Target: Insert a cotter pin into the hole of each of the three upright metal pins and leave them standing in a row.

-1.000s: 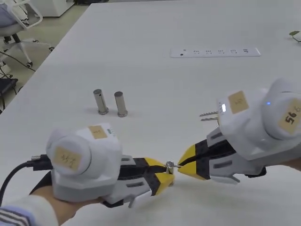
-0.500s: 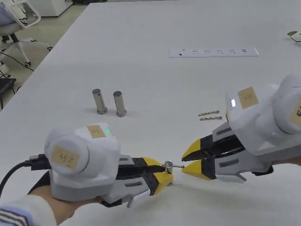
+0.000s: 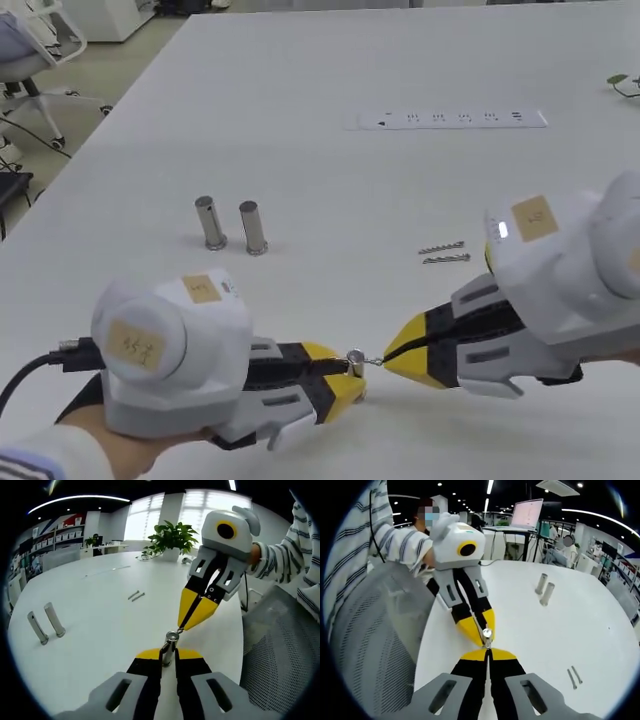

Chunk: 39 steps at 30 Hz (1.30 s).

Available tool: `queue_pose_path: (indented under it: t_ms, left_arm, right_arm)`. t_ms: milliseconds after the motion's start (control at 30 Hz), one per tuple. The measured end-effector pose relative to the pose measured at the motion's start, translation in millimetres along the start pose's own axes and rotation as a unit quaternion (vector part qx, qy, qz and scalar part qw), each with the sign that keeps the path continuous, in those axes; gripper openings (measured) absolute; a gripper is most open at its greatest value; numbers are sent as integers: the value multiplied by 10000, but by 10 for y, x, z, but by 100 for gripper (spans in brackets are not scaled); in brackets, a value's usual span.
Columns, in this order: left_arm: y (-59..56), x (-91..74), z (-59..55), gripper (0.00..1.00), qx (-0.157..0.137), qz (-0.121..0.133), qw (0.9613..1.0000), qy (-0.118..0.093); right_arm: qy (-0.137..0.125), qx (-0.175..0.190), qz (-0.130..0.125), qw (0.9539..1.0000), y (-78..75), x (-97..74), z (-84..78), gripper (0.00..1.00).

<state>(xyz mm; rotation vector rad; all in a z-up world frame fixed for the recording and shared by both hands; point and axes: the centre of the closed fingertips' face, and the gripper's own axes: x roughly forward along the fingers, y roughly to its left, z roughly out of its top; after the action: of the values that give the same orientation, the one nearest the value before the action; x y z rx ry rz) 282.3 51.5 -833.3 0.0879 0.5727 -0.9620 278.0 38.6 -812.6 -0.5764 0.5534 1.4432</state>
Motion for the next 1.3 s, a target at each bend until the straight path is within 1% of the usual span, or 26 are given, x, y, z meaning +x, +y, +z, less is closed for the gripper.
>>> queue_pose_path:
  t_ms: [633, 800, 867, 933, 1067, 1200, 1300]
  left_arm:
    - [19, -37, -17, 8, -91, 13, 10000, 1]
    - [19, -51, -24, 8, -91, 3, 10000, 24]
    - [21, -58, -26, 9, -100, 8, 9999, 31]
    - [34, -68, -35, 10, -108, 27, 9999, 48]
    - [71, -104, -48, 12, -127, 68, 9999, 79]
    - [121, -160, -94, 18, -123, 137, 9997, 173]
    - [140, -201, -129, 19, -134, 133, 9995, 236]
  right_arm:
    - [-89, 61, 4, 9999, 0, 70, 58, 3]
    - [-61, 84, -21, 9999, -2, 64, 47, 5]
    - [-85, 134, -31, 9999, -7, 52, 49, 8]
    - [-114, 205, -34, 9997, -10, 44, 54, 11]
    - [-221, 330, -17, 9992, -5, 45, 92, 12]
    - [-265, 353, 7, 9990, 13, 80, 123, 15]
    - [-281, 379, 39, 9989, 34, 119, 136, 16]
